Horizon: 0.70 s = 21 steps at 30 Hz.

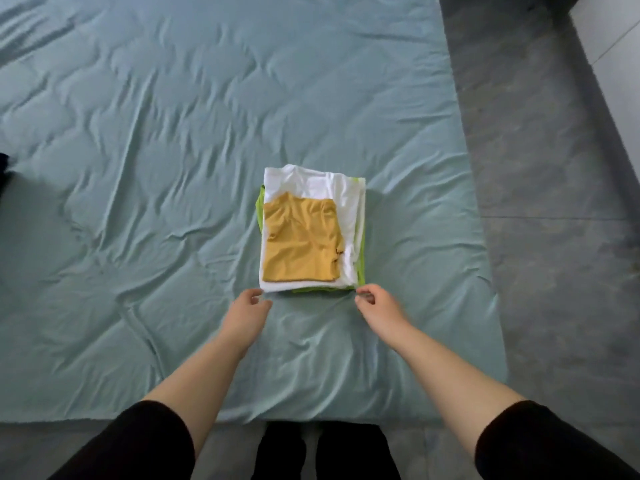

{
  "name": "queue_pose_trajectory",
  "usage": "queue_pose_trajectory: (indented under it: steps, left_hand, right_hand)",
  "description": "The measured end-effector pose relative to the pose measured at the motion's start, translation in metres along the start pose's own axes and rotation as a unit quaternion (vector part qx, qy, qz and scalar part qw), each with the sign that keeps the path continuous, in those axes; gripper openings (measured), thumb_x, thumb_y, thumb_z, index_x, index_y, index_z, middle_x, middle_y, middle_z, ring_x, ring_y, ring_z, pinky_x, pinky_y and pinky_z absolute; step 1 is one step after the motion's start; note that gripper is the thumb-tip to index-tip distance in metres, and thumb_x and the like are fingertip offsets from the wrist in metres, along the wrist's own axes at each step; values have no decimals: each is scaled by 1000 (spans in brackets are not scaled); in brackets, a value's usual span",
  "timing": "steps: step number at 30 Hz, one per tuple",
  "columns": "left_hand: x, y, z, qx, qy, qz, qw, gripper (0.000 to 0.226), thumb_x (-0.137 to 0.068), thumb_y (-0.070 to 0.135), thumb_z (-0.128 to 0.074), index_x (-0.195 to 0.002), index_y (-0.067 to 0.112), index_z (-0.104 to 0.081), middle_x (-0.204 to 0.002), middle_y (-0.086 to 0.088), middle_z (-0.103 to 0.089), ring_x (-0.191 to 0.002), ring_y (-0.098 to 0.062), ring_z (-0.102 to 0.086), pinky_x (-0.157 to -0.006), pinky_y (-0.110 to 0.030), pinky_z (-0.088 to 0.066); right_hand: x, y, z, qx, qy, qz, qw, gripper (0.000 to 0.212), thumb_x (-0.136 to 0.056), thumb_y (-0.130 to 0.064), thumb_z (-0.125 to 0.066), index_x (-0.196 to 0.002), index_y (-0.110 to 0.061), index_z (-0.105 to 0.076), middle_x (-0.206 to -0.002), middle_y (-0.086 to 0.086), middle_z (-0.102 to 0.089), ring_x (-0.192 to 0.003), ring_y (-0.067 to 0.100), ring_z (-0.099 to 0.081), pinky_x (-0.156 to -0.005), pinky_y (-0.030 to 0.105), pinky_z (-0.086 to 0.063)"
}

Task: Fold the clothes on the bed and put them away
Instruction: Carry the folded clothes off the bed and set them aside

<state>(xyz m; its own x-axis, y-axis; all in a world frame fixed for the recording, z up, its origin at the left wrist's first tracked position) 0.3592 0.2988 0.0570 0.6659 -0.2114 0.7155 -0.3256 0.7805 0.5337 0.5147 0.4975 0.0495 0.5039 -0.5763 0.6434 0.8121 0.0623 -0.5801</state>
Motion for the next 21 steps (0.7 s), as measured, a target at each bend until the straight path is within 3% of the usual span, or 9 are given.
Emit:
queue_pose_trajectory:
  steps: [2, 4, 6, 8, 10, 12, 17, 19, 21]
  left_hand:
    - [-32, 13, -8, 5, 38, -9, 999, 56, -93, 28, -58, -143, 10, -40, -145, -12, -44, -130, -27, -45, -104, -33, -37]
    - [-66, 21, -13, 25, 63, 11, 998, 71, -91, 36, -61, -148, 7, -30, -150, -15, -37, -136, -29, -38, -112, -39, -32]
    - [-99, 22, -19, 53, 69, 51, 995, 83, -86, 47, -66, -147, 4, -29, -149, -15, -38, -134, -31, -41, -109, -38, -35]
    - [-126, 21, -24, 71, 52, 80, 993, 81, -80, 55, -69, -137, 2, -46, -136, -14, -53, -121, -30, -53, -94, -35, -44]
    - [-144, 20, -27, 100, 35, 67, 992, 57, -76, 58, -71, -104, 9, -67, -104, -7, -68, -99, -25, -64, -72, -29, -47]
    - [-159, 23, -27, 128, 56, 37, 989, 43, -73, 59, -74, -79, 17, -66, -81, 4, -67, -87, -18, -66, -61, -24, -46]
    - [-178, 47, -40, 156, 7, 17, 988, 61, -63, 63, -78, -102, 20, -58, -93, 6, -65, -84, -14, -62, -62, -27, -46]
    - [-178, 52, -45, 161, -10, 24, 987, 58, -65, 59, -80, -104, 24, -55, -93, 8, -62, -81, -10, -59, -61, -26, -44]
    - [-173, 52, -51, 162, -37, 29, 986, 51, -69, 55, -78, -105, 26, -57, -94, 9, -62, -82, -10, -58, -70, -30, -44]
  right_hand:
    - [-39, -9, 0, 6, 52, -5, 999, 43, -89, -29, -61, -128, -12, -54, -119, 10, -61, -111, 28, -58, -96, 36, -45]
    - [-74, -11, 0, -35, 71, -41, 996, 70, -86, -44, -64, -142, -11, -38, -139, 12, -49, -126, 29, -48, -106, 40, -39]
    - [-106, -4, -4, -83, 46, -89, 992, 93, -79, -59, -66, -148, -11, -25, -152, 10, -35, -137, 28, -38, -111, 39, -34]
    - [-132, 4, -7, -117, 19, -119, 986, 108, -72, -67, -67, -149, -8, -20, -154, 9, -31, -139, 27, -35, -109, 39, -32]
    - [-153, 6, -8, -125, 10, -122, 985, 112, -65, -72, -69, -146, -9, -24, -148, 9, -38, -134, 27, -41, -106, 39, -36]
    - [-169, 3, -8, -140, 17, -118, 983, 109, -59, -74, -71, -140, -11, -31, -138, 8, -47, -122, 26, -49, -100, 40, -42]
    - [-187, -24, -18, -177, -29, -88, 980, 105, -54, -69, -78, -131, -15, -32, -122, 0, -50, -96, 17, -52, -74, 33, -45]
    - [-188, -27, -23, -177, -25, -85, 980, 100, -58, -56, -84, -133, -16, -30, -123, 1, -48, -104, 20, -52, -79, 37, -47]
    - [-183, -22, -25, -194, 4, -83, 977, 86, -65, -42, -85, -129, -13, -36, -126, 4, -52, -112, 25, -55, -92, 41, -49]
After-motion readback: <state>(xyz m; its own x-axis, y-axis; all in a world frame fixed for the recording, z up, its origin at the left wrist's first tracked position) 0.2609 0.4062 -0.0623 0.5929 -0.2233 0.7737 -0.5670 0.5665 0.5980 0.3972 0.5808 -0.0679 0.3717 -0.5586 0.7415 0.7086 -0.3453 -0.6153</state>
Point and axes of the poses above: each hand's wrist, its own x-axis away from the middle knuckle, its own z-axis out of the back of the hand, y = z × x, the point moved 3 cm from there along -x, towards the middle knuckle
